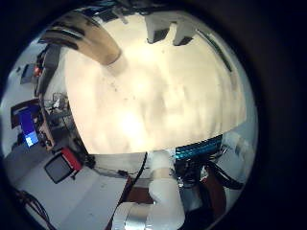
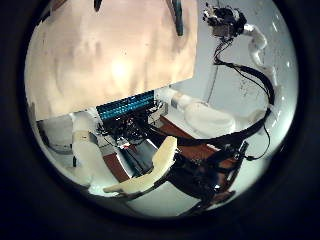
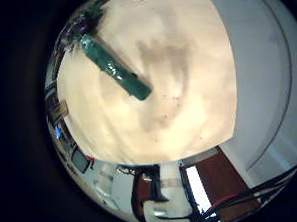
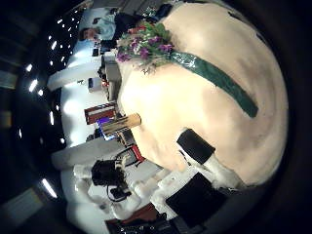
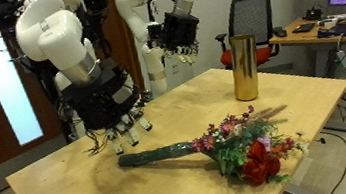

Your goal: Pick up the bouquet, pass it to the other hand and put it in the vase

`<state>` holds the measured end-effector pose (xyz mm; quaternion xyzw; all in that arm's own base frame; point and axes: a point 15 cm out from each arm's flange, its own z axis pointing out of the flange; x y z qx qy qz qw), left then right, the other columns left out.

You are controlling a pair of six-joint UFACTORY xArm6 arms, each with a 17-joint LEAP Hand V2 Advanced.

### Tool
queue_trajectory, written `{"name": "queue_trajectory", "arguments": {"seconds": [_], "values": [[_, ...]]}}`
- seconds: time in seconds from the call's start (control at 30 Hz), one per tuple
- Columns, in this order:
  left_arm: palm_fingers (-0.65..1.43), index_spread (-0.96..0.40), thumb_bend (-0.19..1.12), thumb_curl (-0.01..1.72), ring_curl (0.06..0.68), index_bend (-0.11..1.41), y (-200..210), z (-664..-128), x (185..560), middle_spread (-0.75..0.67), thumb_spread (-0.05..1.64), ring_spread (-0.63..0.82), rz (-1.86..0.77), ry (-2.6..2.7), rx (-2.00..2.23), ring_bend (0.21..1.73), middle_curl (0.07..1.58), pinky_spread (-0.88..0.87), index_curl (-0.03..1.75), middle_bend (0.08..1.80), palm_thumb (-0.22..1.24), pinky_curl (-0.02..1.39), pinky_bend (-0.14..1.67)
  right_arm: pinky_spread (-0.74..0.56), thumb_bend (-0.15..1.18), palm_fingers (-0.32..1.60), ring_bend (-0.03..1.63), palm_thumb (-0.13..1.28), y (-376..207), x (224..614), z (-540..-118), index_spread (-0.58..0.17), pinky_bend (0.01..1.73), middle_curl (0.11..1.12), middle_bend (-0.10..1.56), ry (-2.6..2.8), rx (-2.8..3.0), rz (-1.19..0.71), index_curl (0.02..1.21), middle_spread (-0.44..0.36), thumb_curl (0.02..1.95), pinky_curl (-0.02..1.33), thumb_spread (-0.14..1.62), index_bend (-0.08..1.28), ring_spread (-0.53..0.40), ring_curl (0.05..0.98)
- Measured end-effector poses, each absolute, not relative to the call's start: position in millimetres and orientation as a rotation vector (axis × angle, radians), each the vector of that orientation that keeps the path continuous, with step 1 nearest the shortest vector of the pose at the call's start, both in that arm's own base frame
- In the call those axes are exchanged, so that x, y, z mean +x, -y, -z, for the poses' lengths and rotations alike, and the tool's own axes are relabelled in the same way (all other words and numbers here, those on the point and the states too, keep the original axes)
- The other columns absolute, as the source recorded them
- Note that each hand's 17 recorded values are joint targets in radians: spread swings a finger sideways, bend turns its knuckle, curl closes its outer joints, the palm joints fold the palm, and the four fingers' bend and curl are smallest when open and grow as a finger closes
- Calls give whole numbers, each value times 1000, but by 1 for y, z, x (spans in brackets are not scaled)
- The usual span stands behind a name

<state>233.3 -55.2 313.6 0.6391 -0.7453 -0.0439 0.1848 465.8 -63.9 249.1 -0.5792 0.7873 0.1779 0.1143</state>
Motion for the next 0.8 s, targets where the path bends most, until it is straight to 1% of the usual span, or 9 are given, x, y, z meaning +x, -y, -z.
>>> {"name": "queue_trajectory", "arguments": {"seconds": [0.07, 0.17, 0.27, 0.37, 0.43, 0.57, 0.63, 0.8], "values": [[40, 283, -33, 315, 211, 180, 56, -312, 233, 532, 862, 616, 128, 2101, 1797, 449, 271, 605, 329, 178, 259, 318, 267, 293, -21, 126, 541, 644, 64, 470, -228, -146, 468, 348, 335, -2326, -1688, -528, 229, 243, 404, 291, 1127, 159, 195, 215], [51, 282, -33, 315, 211, 173, 55, -313, 235, 535, 862, 624, 128, 2103, 1799, 455, 272, 604, 327, 191, 259, 316, 263, 294, -20, 118, 542, 647, 64, 477, -212, -91, 469, 346, 338, -2342, -1677, -522, 231, 242, 404, 291, 1125, 145, 195, 218], [46, 281, -33, 315, 211, 179, 56, -314, 239, 532, 862, 623, 121, 2109, 1803, 450, 271, 604, 330, 180, 259, 319, 268, 294, -20, 120, 545, 648, 66, 482, -197, -78, 467, 344, 337, -2359, -1664, -526, 234, 243, 403, 291, 1124, 146, 196, 219], [53, 281, -33, 315, 211, 174, 55, -315, 246, 528, 862, 618, 107, 2121, 1806, 451, 272, 603, 329, 189, 259, 318, 263, 291, -20, 127, 554, 658, 67, 488, -192, -75, 455, 342, 335, -2371, -1647, -504, 239, 233, 409, 287, 1119, 145, 197, 223], [44, 285, -33, 315, 213, 179, 55, -314, 253, 549, 862, 622, 91, 2127, 1818, 455, 264, 604, 332, 179, 259, 321, 270, 291, -20, 128, 557, 658, 69, 491, -189, -75, 453, 341, 334, -2376, -1639, -486, 240, 231, 409, 287, 1118, 147, 195, 223], [48, 288, -33, 315, 214, 181, 56, -310, 272, 554, 862, 620, 53, 2153, 1835, 452, 262, 603, 335, 182, 259, 320, 267, 286, -21, 139, 571, 671, 62, 489, -177, -75, 442, 343, 341, -2390, -1636, -500, 241, 230, 410, 284, 1110, 144, 188, 228], [66, 274, -31, 315, 215, 172, 56, -309, 281, 521, 862, 593, 30, 2161, 1844, 456, 270, 590, 331, 192, 264, 319, 263, 285, -19, 143, 575, 674, 61, 490, -176, -70, 438, 344, 345, -2388, -1641, -495, 241, 230, 411, 283, 1110, 145, 186, 228], [78, 262, -33, 313, 214, 171, 61, -307, 298, 502, 869, 570, -17, 2188, 1854, 455, 279, 573, 327, 198, 267, 318, 258, 277, -21, 153, 588, 685, 56, 492, -172, -65, 432, 342, 343, -2385, -1651, -492, 247, 229, 416, 283, 1101, 149, 184, 230]]}}
